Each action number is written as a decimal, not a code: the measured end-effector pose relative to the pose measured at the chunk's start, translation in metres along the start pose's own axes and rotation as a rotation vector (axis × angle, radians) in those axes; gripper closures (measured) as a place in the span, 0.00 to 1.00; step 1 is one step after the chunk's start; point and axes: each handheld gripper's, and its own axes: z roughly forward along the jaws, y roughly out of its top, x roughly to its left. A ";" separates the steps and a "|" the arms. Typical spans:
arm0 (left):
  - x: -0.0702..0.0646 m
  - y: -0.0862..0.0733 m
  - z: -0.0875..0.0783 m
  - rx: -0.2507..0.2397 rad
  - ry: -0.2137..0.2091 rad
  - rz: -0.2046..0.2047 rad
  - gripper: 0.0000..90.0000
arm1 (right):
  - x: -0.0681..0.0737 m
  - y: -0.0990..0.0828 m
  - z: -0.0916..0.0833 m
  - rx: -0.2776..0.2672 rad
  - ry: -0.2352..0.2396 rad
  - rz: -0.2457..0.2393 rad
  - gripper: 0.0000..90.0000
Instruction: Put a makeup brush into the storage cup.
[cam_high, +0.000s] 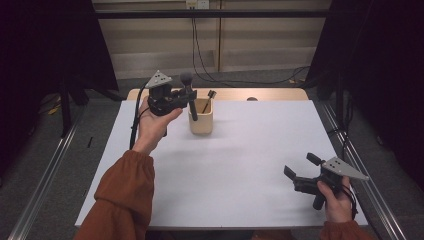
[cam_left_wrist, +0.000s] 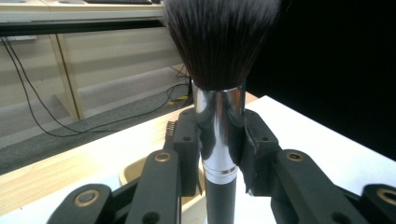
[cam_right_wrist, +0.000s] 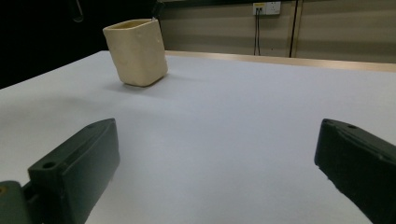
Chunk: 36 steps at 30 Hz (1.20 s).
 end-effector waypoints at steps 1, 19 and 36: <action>0.001 0.001 0.002 0.001 0.002 -0.001 0.79 | 0.000 0.000 0.000 -0.005 0.001 0.003 0.00; 0.018 0.003 0.023 -0.048 0.050 -0.016 0.79 | 0.001 0.000 0.000 0.000 0.009 0.000 0.00; 0.019 -0.011 0.043 -0.025 0.055 0.008 0.79 | 0.002 0.000 0.000 0.005 0.025 -0.006 0.00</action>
